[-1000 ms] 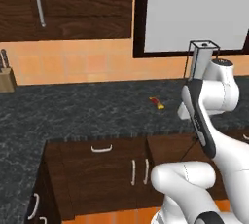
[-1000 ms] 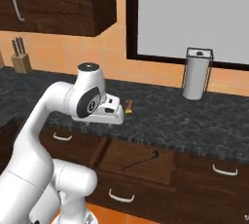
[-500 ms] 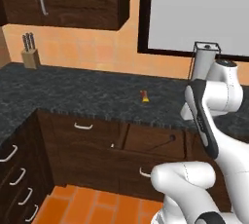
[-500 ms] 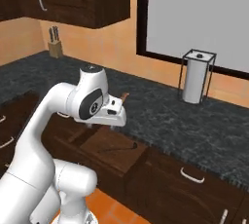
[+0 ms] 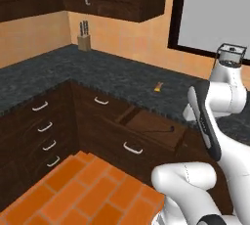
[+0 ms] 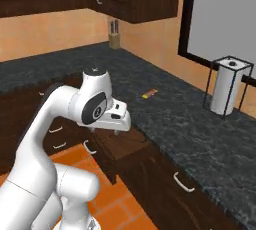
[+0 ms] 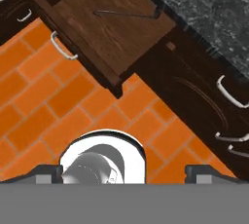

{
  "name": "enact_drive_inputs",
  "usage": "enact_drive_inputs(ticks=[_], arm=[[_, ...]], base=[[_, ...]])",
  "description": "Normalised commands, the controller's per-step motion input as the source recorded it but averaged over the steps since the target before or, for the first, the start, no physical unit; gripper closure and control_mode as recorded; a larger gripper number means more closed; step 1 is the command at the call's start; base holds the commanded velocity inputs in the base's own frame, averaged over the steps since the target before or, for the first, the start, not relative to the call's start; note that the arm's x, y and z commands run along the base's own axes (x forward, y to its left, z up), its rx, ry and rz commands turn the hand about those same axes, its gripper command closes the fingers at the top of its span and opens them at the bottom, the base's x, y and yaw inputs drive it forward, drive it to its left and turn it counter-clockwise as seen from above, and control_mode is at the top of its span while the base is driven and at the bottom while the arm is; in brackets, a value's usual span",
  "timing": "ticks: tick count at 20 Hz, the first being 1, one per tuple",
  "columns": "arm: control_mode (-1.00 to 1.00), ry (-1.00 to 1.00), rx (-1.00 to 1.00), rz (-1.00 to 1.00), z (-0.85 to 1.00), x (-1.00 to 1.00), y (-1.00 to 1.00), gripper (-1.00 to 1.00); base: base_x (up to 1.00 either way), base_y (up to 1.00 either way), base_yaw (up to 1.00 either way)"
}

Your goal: Pick the ladle from the drawer and place it on the counter.

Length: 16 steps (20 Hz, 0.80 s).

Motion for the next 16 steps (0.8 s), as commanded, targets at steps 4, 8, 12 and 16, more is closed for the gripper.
enact_drive_inputs(ticks=[4,8,12,16], arm=[[1.0,0.0,0.0,0.0,0.0,0.0,0.0,-1.0],[1.0,0.0,0.0,0.0,0.0,0.0,0.0,-1.0],[1.0,0.0,0.0,0.0,0.0,0.0,0.0,-1.0],[-1.0,0.01,-0.01,0.08,0.0,0.0,0.0,-1.0]], base=[[-0.09,-0.54,0.79],[0.0,-0.92,0.6],[0.1,-0.95,0.5],[0.0,-0.23,0.25]])
